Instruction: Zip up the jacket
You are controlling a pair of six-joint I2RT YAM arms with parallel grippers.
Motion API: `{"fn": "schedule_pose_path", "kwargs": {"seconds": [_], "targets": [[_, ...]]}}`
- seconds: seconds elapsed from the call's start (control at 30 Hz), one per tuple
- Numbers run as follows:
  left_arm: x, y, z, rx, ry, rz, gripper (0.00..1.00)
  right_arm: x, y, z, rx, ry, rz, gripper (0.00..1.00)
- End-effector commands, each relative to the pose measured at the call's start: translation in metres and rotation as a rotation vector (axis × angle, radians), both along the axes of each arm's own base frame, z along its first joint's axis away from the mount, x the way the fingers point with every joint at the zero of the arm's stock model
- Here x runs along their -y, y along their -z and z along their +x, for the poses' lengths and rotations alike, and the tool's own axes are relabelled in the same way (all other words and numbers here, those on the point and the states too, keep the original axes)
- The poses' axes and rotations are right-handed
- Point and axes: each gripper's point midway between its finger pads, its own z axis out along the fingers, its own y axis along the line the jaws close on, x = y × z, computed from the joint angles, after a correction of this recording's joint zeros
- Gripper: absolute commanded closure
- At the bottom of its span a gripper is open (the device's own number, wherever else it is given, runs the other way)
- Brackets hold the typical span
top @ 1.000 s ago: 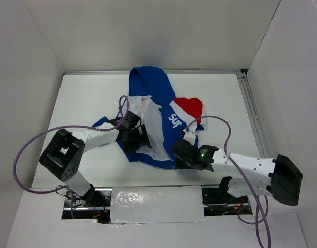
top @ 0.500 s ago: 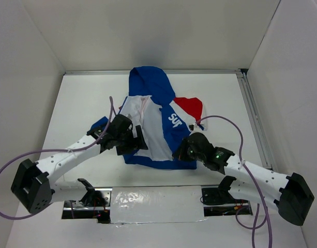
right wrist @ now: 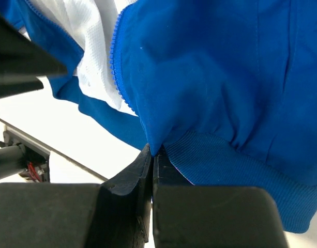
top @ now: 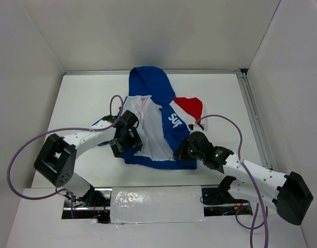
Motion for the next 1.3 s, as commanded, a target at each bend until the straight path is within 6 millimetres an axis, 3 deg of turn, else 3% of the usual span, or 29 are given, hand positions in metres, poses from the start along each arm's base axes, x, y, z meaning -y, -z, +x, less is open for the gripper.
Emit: {"fn": "schedule_pose_path", "kwargs": {"seconds": [0.0, 0.2, 0.43, 0.7, 0.93, 1.03, 1.17, 1.23, 1.27], "targets": [[-0.01, -0.004, 0.016, -0.031, -0.111, 0.056, 0.01, -0.006, -0.016, 0.014, 0.063, 0.005, 0.027, 1.0], [-0.01, -0.001, 0.032, -0.056, -0.164, 0.052, 0.01, -0.002, -0.011, 0.017, 0.06, 0.018, 0.01, 1.0], [-0.008, 0.018, 0.036, -0.107, -0.182, 0.087, 0.03, 0.001, -0.009, 0.022, 0.057, 0.016, -0.008, 1.0], [-0.003, 0.026, 0.042, -0.125, -0.167, 0.089, 0.16, -0.002, -0.007, 0.023, 0.044, 0.01, -0.006, 1.0], [-0.005, 0.002, 0.042, -0.056, -0.144, 0.053, 0.61, 0.001, -0.001, 0.024, 0.031, 0.02, -0.021, 1.0], [-0.003, -0.014, 0.041, -0.003, -0.115, 0.009, 0.74, 0.0, 0.001, 0.025, 0.026, 0.02, -0.02, 1.0], [0.006, -0.039, 0.035, 0.094, -0.034, -0.087, 0.74, -0.001, 0.0, 0.024, 0.028, 0.012, -0.015, 1.0], [0.011, -0.041, 0.027, 0.136, 0.049, -0.115, 0.75, -0.005, -0.007, 0.027, 0.044, 0.004, 0.005, 1.0], [0.023, -0.057, 0.035, 0.241, 0.141, -0.181, 0.76, -0.008, -0.011, 0.026, 0.05, -0.009, 0.024, 1.0]]}}
